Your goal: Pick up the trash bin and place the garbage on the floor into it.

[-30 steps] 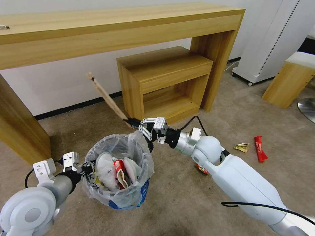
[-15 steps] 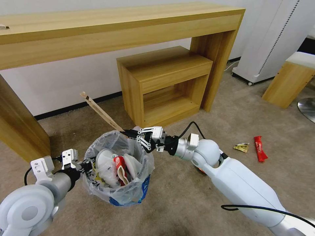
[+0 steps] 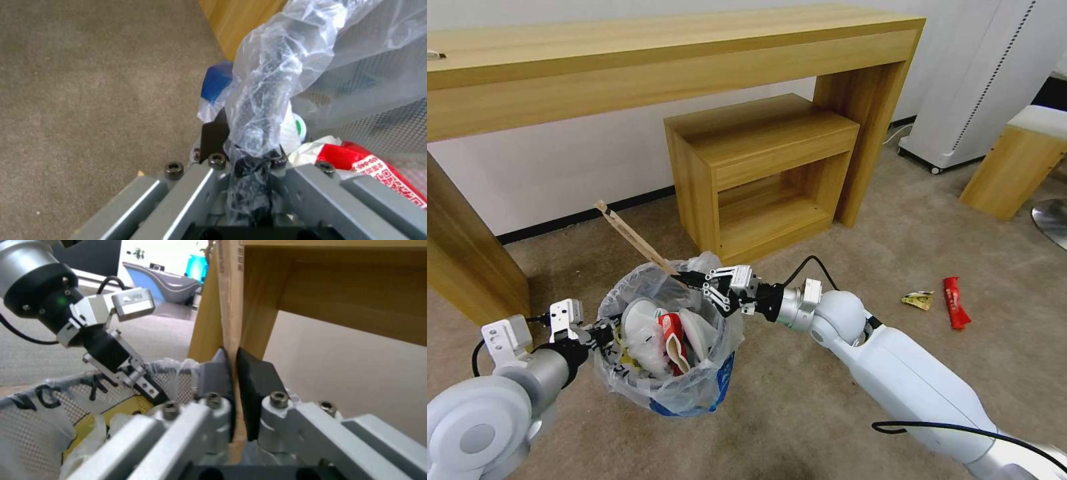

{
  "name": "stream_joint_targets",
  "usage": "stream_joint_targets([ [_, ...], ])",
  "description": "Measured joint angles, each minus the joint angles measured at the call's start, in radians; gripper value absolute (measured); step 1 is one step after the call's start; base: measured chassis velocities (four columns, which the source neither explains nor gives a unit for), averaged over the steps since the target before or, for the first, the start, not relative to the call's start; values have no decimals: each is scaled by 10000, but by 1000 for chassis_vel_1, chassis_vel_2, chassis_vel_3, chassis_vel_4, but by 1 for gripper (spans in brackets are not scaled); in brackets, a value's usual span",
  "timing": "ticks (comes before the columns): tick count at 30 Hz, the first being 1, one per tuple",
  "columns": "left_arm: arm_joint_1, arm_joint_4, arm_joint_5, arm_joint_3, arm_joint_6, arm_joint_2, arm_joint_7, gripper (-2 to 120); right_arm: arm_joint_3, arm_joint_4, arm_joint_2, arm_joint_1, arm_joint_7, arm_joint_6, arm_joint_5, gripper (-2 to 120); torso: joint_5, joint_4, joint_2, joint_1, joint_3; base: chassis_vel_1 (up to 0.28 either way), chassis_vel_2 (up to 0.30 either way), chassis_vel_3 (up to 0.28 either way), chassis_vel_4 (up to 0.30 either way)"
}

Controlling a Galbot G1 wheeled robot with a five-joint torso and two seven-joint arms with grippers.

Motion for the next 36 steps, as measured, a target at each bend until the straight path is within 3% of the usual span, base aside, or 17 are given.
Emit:
stream_joint_targets([
  [2, 5, -8, -4, 0, 0, 1, 0, 1, 7, -2, -12, -1, -19, -7, 6, 14, 0, 0, 0, 0, 0, 0, 0, 0, 0],
  [7, -15, -48, -29, -3, 0, 15, -9, 1, 34, -14, -74, -13, -142, -24, 5, 35, 0, 0, 0, 0, 0, 0, 0, 0, 0],
  [9, -20, -57, -32, -2, 0, 15, -11, 1, 35, -14, -73, -13, -143, -24, 5, 38, 0, 0, 0, 0, 0, 0, 0, 0, 0],
  [16, -18, -37, -53, -97, 0, 67, -10, 1, 140, 69, -186, -22, -155, -18, 10, 70, 0, 0, 0, 0, 0, 0, 0, 0, 0],
  [18, -19, -29, -54, -107, 0, 74, -10, 1, 149, 81, -205, -28, -156, -16, 10, 72, 0, 0, 0, 0, 0, 0, 0, 0, 0],
  [20, -36, 36, -55, -159, 0, 90, -11, 1, 244, 200, -352, -79, -141, 0, 35, 85, 0, 0, 0, 0, 0, 0, 0, 0, 0],
  [26, -97, 173, -48, -174, 0, 79, -248, 1, 586, 515, -557, -275, 305, -238, 331, 99, 0, 0, 0, 0, -1, 0, 0, 0, 0],
  [28, -132, 253, -33, -184, 0, 41, -623, 1, 972, 624, -667, -446, 1138, -817, 515, 100, 0, 0, 0, 0, 0, 0, 0, 0, 0],
  [30, -125, 266, -15, -200, 0, 39, -692, 1, 1071, 629, -694, -488, 1368, -971, 536, 100, 0, 0, 0, 0, 0, 0, 0, 0, 0],
  [32, -65, 272, 121, -274, 0, 61, -849, 1, 1756, 722, -893, -861, 2604, -1480, 538, 100, 0, 2, 0, 0, -1, 0, 0, 0, 0],
  [34, -48, 273, 172, -301, 0, 78, -879, 1, 1989, 761, -949, -1037, 2958, -1584, 538, 100, 0, 1, 0, 0, 0, 0, 0, 0, 0],
  [36, -3, 272, 398, -342, -51, 110, -904, 1, 2786, 847, -1038, -1553, 3971, -1752, 548, 100, 1, -2, 0, 0, 0, 0, 0, 0, 0],
])
